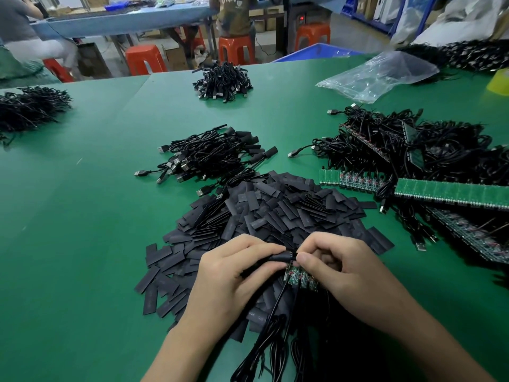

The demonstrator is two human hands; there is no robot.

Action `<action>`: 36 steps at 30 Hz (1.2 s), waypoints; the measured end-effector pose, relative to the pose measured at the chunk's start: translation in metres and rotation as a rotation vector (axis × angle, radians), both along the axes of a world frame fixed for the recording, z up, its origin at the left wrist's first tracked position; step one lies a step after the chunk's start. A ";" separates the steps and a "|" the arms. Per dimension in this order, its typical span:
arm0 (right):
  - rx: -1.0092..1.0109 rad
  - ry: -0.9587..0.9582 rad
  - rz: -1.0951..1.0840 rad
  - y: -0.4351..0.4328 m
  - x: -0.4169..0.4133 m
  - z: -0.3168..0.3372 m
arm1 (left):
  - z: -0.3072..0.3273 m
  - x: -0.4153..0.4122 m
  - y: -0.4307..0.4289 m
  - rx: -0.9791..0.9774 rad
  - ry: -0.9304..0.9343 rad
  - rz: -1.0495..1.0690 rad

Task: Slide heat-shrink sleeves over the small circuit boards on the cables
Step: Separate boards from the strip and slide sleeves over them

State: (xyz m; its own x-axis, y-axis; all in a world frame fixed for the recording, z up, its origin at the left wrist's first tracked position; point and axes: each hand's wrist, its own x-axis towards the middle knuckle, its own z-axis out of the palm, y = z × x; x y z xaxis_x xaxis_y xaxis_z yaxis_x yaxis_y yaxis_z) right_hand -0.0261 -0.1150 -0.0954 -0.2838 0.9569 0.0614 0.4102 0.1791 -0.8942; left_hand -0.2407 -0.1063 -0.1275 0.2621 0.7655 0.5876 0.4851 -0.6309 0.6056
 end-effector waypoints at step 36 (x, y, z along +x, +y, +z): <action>-0.053 0.027 0.023 -0.001 -0.002 0.000 | -0.002 0.002 0.000 0.028 -0.037 -0.034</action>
